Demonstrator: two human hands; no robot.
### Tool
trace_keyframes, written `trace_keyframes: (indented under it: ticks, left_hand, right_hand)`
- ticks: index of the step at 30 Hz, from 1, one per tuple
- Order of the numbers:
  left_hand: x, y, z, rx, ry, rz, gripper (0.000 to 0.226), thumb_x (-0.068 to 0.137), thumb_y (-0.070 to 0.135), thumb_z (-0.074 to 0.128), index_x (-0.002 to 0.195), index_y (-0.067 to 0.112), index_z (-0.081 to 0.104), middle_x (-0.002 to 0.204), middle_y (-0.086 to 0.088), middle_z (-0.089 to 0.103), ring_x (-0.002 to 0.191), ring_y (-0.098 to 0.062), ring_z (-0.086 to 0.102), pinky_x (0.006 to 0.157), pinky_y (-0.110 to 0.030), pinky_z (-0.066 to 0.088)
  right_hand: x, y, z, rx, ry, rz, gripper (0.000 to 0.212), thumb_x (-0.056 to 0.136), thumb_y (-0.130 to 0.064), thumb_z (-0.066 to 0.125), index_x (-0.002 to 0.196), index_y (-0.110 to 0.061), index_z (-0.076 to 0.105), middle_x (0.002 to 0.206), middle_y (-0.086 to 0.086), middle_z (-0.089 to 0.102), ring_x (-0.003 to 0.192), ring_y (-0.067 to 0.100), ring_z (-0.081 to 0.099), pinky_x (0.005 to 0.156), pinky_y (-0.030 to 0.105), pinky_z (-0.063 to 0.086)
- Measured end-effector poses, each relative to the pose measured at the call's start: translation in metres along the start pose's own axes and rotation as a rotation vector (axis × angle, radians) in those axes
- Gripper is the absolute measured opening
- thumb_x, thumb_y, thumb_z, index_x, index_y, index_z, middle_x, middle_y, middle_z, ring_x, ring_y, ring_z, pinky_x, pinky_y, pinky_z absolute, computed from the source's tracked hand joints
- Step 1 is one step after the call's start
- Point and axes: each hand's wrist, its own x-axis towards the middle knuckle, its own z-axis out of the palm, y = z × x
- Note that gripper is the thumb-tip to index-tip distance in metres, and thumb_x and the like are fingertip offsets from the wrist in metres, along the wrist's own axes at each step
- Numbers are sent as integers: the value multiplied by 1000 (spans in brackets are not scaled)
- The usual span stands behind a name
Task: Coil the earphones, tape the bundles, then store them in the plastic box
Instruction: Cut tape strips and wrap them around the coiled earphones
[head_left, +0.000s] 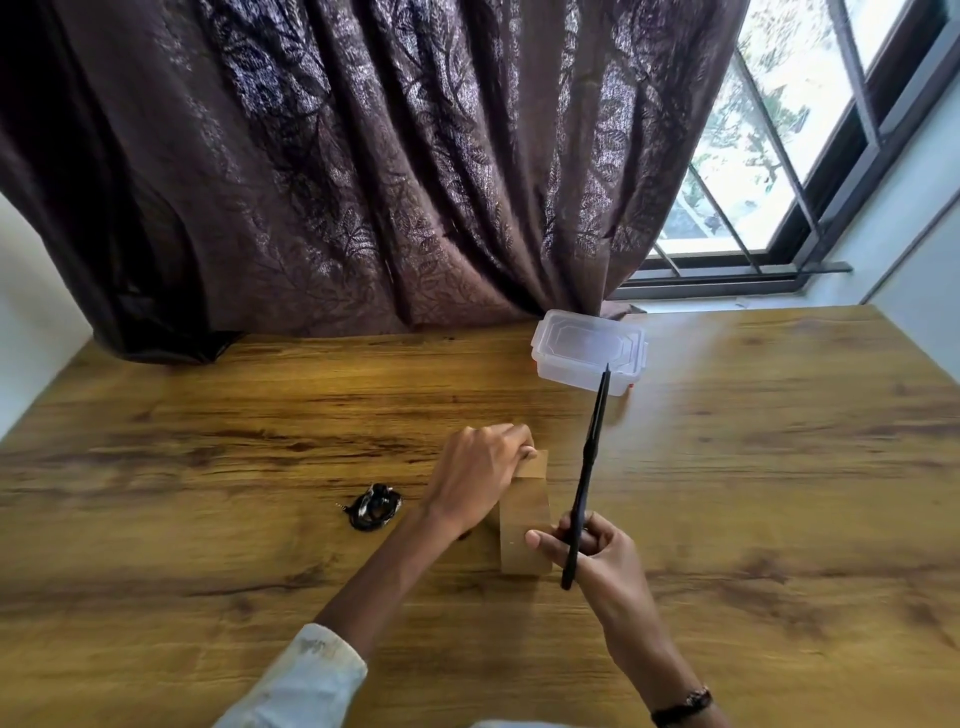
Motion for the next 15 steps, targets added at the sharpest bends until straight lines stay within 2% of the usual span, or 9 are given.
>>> trace_keyframes:
  ticks: [2, 9, 11, 15]
  left_hand:
    - [1, -1, 0, -16, 11, -2, 13, 90, 28, 62, 88, 15, 66, 75, 2, 69, 57, -7, 62, 45, -13, 43]
    - [-4, -2, -4, -144, -29, -63, 23, 93, 34, 52, 92, 15, 65, 84, 4, 69, 58, -3, 66, 39, -6, 39]
    - [-5, -2, -5, -142, -34, -66, 20, 94, 32, 52, 93, 16, 65, 86, 5, 70, 60, -3, 65, 43, -7, 41]
    - [-7, 2, -6, -75, 12, -61, 18, 94, 33, 52, 94, 20, 64, 87, 9, 68, 73, -2, 59, 57, -5, 33]
  right_hand:
    - [-2, 2, 0, -2, 6, 10, 35, 64, -17, 84, 89, -7, 61, 69, -1, 71, 73, 9, 69, 61, 16, 49]
    - [-5, 9, -4, -47, 11, 36, 36, 65, -15, 85, 90, -5, 60, 61, -6, 68, 64, 1, 65, 68, 20, 47]
    - [-6, 11, -5, -68, 12, 45, 37, 64, -17, 86, 89, -5, 60, 61, -6, 67, 64, 1, 65, 68, 21, 47]
    - [-8, 15, -9, -100, 17, 30, 37, 65, -16, 86, 90, -5, 61, 63, -6, 69, 64, 1, 65, 63, 18, 48]
